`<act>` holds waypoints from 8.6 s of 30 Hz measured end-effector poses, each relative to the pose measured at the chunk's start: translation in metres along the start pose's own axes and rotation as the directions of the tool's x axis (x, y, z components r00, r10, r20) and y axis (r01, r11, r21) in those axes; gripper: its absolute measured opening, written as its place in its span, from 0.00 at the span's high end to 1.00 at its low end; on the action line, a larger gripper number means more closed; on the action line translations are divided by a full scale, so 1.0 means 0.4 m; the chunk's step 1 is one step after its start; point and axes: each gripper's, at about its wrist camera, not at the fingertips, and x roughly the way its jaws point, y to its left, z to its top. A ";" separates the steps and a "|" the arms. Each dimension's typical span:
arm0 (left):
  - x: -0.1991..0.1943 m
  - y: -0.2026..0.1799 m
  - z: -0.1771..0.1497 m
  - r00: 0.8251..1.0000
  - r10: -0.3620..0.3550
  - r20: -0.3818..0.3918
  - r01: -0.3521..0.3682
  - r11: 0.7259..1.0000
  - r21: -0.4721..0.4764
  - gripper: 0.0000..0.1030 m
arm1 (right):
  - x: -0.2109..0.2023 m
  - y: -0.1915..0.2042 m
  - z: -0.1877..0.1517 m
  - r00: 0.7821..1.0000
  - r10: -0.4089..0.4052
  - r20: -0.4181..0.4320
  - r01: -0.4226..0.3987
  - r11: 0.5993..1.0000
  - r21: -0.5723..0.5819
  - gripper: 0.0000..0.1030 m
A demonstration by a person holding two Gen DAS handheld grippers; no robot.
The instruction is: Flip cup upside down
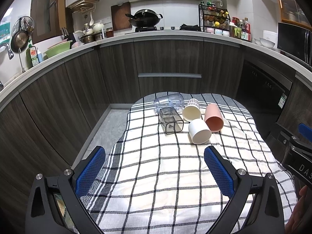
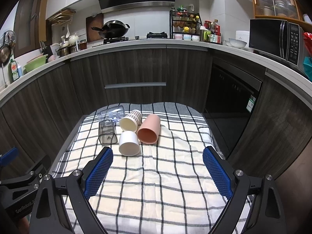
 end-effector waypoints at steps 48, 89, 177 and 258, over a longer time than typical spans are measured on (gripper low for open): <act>0.670 -0.123 0.219 0.963 0.039 -0.265 -0.067 0.993 -0.099 0.00 | 0.470 -0.045 0.202 0.995 -0.094 -0.017 0.094 0.995 -0.019 0.09; 0.908 -0.108 0.141 0.824 -0.019 -0.566 -0.060 0.991 -0.121 0.34 | 0.636 -0.052 0.173 0.995 -0.033 -0.092 0.041 0.996 0.084 0.09; 0.220 0.127 -0.054 0.971 -0.062 -0.231 0.031 0.990 -0.136 0.00 | 0.455 0.124 -0.048 0.697 0.061 -0.715 -0.114 0.993 -0.026 0.10; 0.359 0.137 -0.126 0.976 0.031 -0.218 -0.066 0.986 -0.153 0.00 | 0.450 0.228 -0.179 0.998 0.065 0.003 -0.065 0.996 -0.061 0.35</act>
